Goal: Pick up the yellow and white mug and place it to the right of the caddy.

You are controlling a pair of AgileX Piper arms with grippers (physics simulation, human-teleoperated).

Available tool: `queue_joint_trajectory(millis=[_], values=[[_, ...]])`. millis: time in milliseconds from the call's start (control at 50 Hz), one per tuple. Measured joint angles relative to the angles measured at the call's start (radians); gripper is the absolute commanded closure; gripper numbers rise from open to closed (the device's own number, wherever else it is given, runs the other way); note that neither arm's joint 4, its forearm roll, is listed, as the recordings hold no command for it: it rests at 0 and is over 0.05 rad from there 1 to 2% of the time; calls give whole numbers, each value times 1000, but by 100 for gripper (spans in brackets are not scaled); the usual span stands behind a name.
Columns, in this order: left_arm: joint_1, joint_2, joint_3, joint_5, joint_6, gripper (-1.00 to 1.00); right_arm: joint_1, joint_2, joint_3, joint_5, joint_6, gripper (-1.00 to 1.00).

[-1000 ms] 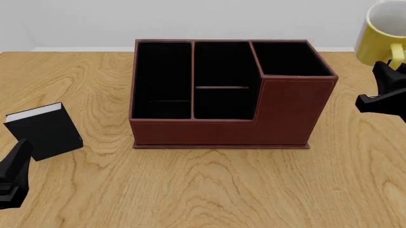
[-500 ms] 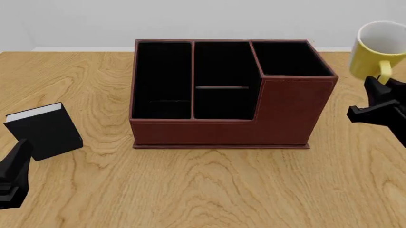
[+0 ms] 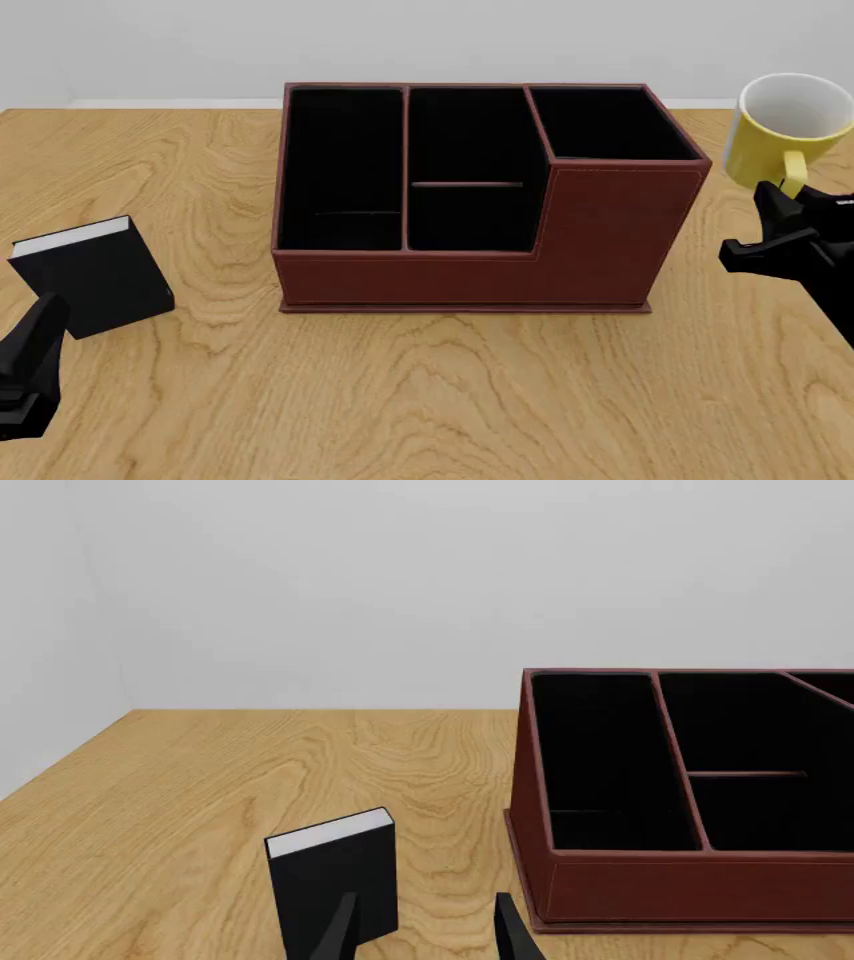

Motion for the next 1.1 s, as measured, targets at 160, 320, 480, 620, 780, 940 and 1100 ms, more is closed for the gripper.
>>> queue_joint_trajectory(millis=[160,320,480,620,780,940,1100], values=[[0,0,0,0,0,-100,-4,34,11,-33,4,100],[0,0,0,0,0,-100,-8,70,21,-68,8,100],[0,0,0,0,0,-100,-12,107,30,-103,10,100],[0,0,0,0,0,-100,-15,139,36,-132,11,100],[0,0,0,0,0,-100,-17,172,41,-161,12,100],[0,0,0,0,0,-100,-21,202,45,-185,13,100],[0,0,0,0,0,-100,-26,227,48,-205,13,100]])
